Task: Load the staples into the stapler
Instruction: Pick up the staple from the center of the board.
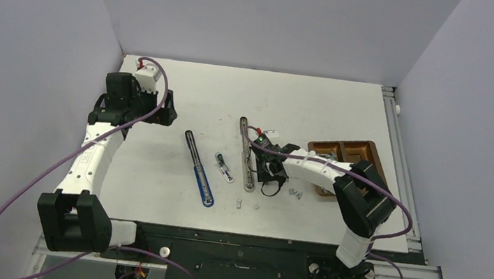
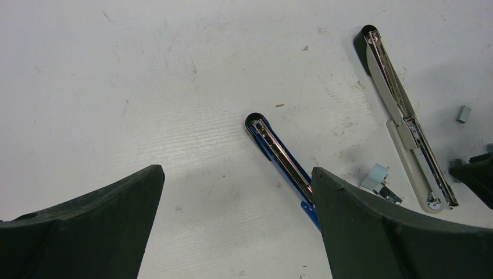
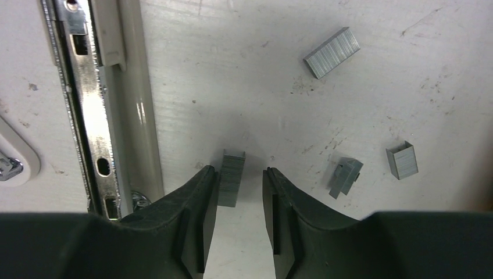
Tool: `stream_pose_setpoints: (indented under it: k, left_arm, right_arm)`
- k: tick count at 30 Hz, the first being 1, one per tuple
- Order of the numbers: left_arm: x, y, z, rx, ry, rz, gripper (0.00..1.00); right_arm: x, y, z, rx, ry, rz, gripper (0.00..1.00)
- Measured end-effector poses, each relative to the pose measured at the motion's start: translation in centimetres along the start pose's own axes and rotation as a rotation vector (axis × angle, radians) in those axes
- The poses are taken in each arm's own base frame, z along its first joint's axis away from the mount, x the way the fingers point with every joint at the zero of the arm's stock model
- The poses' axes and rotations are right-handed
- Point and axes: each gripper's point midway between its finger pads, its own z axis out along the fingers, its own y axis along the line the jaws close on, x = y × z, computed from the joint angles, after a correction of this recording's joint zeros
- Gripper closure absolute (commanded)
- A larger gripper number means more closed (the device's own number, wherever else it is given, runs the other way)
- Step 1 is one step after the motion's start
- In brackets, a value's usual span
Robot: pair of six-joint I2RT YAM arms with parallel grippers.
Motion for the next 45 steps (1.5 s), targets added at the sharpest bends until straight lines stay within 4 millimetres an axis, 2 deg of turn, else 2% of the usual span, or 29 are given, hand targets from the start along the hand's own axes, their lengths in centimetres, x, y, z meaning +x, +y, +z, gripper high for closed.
stream_pose_setpoints:
  k: [5,14,32,37,45]
  left_arm:
    - [0.0,0.0,0.0,0.0,0.0,0.0,0.04]
    - [0.1,0.0,0.0,0.0,0.001,0.002,0.04]
    - [0.1,0.0,0.0,0.0,0.001,0.004,0.04]
    - [0.1,0.0,0.0,0.0,0.001,0.005,0.04]
    - [0.2,0.0,0.0,0.0,0.001,0.011,0.04]
  right_arm:
    - [0.1,-0.6,0.1,0.005,0.018,0.023,0.67]
    - [-0.7,0.2,0.7,-0.012,0.027,0.03,0.67]
    - [-0.8,0.2,0.7,-0.015,0.039,0.036,0.81]
    - [-0.8,0.2,0.7,-0.01,0.046,0.034,0.91]
    - [-0.8,0.1,0.7,-0.006,0.047,0.036,0.91]
